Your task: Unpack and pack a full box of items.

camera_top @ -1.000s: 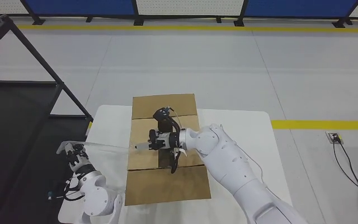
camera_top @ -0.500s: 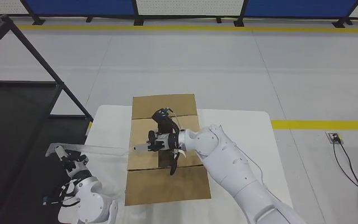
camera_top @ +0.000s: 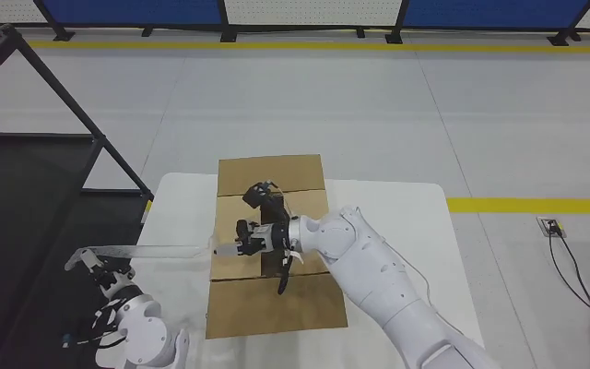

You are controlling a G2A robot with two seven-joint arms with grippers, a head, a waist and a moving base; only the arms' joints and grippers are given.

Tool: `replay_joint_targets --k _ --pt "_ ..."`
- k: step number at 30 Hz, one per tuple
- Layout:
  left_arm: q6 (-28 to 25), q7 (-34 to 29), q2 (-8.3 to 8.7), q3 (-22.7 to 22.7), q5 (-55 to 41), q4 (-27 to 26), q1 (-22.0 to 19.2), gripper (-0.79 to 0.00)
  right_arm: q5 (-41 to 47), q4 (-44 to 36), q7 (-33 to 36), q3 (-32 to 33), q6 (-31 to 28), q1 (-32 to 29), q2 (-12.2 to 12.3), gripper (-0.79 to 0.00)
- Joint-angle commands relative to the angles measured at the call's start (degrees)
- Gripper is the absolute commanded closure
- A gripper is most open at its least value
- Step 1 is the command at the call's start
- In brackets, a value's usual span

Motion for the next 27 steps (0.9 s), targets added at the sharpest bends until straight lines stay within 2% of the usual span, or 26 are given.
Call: replay_joint_targets --k 1,13,18,27 --pt "0.21 0.56 -0.24 0.34 -0.28 -0.10 -0.06 -0.785 2.14 0.27 1.40 -0.63 0.45 0.24 -0.40 -0.785" --pt "1.58 12.84 -2.76 6.19 -1.91 -0.29 -4.70 -0.785 9.23 1.22 8.51 -6.27 0.97 1.31 -3.40 -0.785" --pt "2.02 13.31 -3.34 6.85 -1.90 -1.24 -4.71 -0.785 7.80 4.06 5.30 -7.79 2.19 2.24 -4.41 -0.785" --pt "2.26 11.69 -3.88 5.33 -2.12 -2.94 -3.19 -0.785 7.22 10.71 0.31 -9.21 2.67 5.07 -6.38 -0.785"
